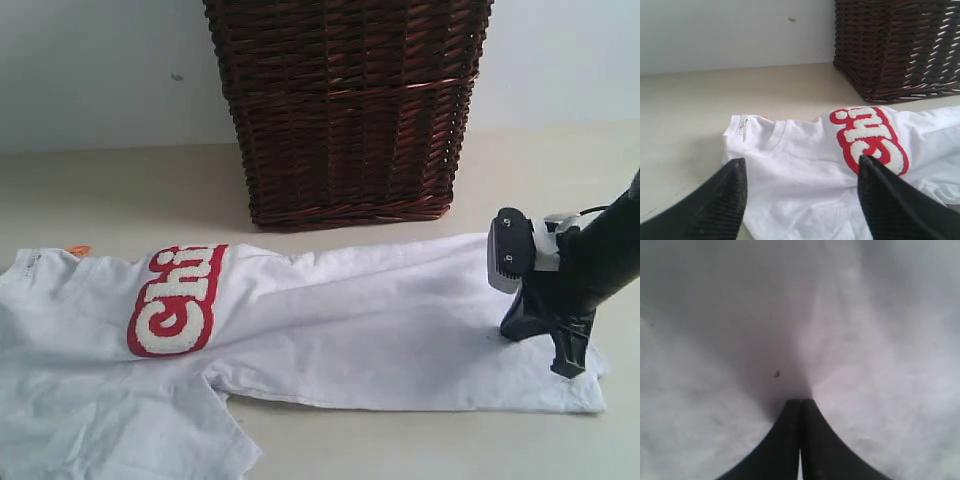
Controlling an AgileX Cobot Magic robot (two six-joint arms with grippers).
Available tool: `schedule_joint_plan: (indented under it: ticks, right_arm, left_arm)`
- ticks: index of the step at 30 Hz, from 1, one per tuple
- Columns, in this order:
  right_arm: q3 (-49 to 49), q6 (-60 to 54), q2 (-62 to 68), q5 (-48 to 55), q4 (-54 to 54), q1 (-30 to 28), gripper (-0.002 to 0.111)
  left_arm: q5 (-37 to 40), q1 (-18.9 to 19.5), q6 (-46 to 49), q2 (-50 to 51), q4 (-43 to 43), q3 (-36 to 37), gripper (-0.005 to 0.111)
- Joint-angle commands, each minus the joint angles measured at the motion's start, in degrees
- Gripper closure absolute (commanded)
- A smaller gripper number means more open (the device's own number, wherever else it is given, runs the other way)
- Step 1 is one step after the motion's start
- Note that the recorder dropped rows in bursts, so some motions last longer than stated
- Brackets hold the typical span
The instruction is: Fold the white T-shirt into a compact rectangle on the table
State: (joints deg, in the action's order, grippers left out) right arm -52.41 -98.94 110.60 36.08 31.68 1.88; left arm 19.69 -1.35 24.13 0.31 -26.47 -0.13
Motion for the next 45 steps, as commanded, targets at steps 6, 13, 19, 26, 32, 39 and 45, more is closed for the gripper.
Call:
schedule_joint_plan:
  ticks: [6, 13, 19, 26, 32, 39, 45]
  right_arm:
    - [1.3, 23.36, -2.9, 11.39, -32.13, 0.16, 0.108]
    - [1.3, 34.69, -10.78, 0.28, -38.08, 0.16, 0.108]
    - [1.3, 34.69, -15.99, -4.96, -21.0, 0.16, 0.108]
    - [1.3, 34.59, -28.63, -8.79, 19.24, 0.16, 0.095]
    - [1.86, 34.33, -43.77, -19.84, 41.19, 0.16, 0.075]
    - [15.53, 34.59, -67.54, -36.44, 42.28, 0.16, 0.075]
    - [28.15, 28.02, -91.47, -40.81, 34.96, 0.16, 0.075]
  left_arm:
    - [-0.34, -0.36, -0.32, -0.31, 0.18, 0.13, 0.045]
    - [-0.34, -0.36, -0.32, -0.31, 0.18, 0.13, 0.045]
    - [-0.34, -0.36, -0.32, -0.31, 0.18, 0.13, 0.045]
    - [-0.34, -0.36, -0.32, -0.31, 0.18, 0.13, 0.045]
    - [-0.34, -0.36, -0.32, -0.31, 0.18, 0.13, 0.045]
    - [-0.34, -0.36, -0.32, -0.31, 0.18, 0.13, 0.045]
    - [-0.34, -0.36, -0.32, -0.31, 0.18, 0.13, 0.045]
